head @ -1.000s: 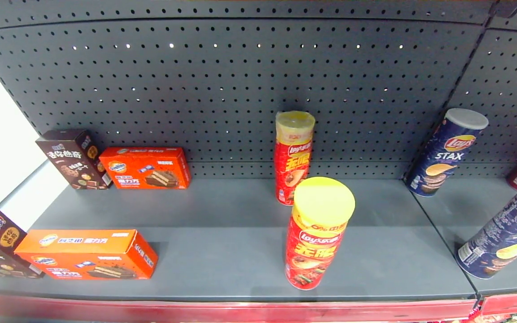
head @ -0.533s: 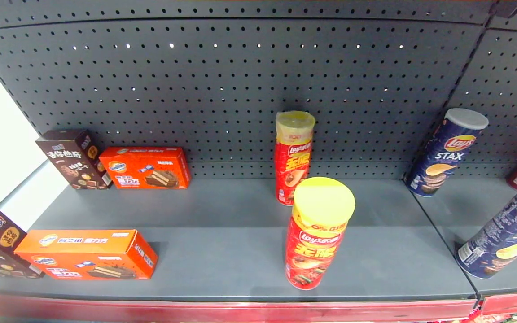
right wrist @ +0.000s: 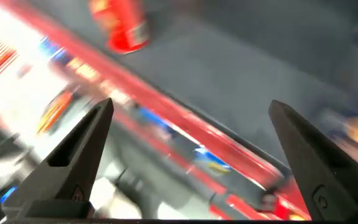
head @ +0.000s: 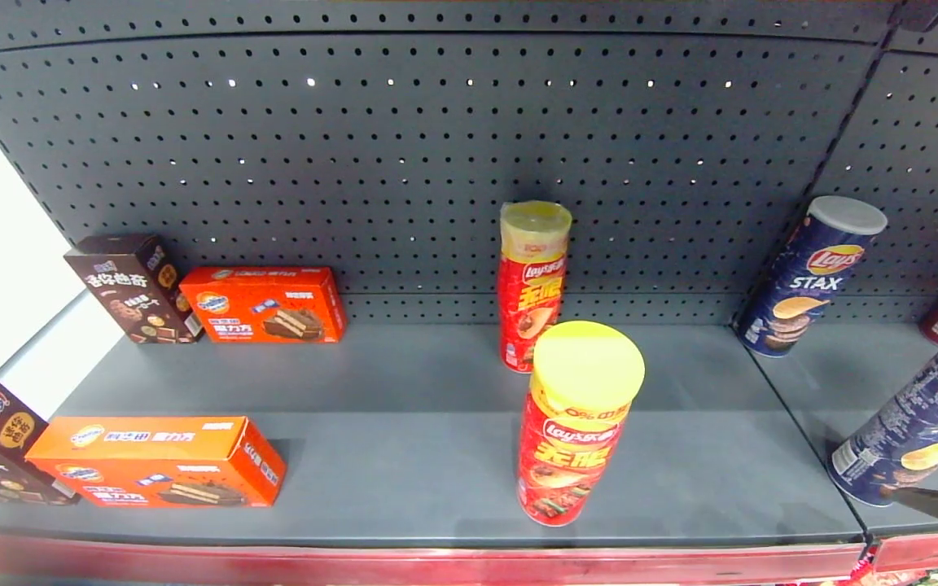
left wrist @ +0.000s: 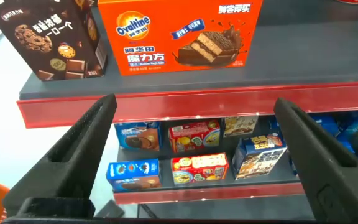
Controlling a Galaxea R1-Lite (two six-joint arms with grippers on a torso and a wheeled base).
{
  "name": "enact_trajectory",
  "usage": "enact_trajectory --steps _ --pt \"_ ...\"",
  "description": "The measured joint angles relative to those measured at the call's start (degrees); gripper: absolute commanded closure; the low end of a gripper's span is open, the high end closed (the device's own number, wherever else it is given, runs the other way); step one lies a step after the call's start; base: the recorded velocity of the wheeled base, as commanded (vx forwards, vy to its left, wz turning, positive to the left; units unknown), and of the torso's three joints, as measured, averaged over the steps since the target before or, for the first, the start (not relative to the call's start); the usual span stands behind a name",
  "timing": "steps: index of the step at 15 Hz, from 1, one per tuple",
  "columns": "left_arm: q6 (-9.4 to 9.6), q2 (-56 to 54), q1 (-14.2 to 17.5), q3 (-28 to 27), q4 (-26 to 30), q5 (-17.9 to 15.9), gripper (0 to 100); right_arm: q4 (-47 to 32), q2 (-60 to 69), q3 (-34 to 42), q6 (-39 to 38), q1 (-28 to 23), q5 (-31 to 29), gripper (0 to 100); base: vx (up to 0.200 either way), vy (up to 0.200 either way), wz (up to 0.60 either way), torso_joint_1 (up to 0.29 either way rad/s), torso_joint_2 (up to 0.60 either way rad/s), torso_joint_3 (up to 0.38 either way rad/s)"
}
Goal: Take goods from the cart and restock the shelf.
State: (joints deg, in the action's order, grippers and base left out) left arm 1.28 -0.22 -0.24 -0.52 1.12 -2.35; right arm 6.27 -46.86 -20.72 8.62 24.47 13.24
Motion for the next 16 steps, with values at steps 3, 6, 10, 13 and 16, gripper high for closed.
enact_trajectory --steps 3,6,10,13,16 --pt "-0.06 0.01 -0.02 0.0 0.0 -0.02 0 4.13 -10.96 -3.22 0.13 6.07 -3.08 0 0.0 0.0 0.0 0.0 0.0 0.0" --pt "-0.13 0.01 -0.02 0.01 -0.17 0.0 0 5.55 -19.87 -8.66 0.13 9.07 -6.22 0 0.0 0.0 0.0 0.0 0.0 0.0" --pt "-0.16 0.04 -0.02 0.09 -0.22 0.0 0 5.69 -27.89 -14.53 0.16 9.76 -8.42 0 0.0 0.0 0.0 0.0 0.0 0.0" --pt "-0.16 0.06 -0.02 0.09 -0.23 -0.02 0 5.74 -32.29 -17.88 0.16 9.76 -8.84 0 0.0 0.0 0.0 0.0 0.0 0.0" --pt "-0.17 0.06 -0.02 0.09 -0.23 0.0 0 6.0 -36.22 -21.22 0.2 9.94 -9.0 0 0.0 0.0 0.0 0.0 0.0 0.0"
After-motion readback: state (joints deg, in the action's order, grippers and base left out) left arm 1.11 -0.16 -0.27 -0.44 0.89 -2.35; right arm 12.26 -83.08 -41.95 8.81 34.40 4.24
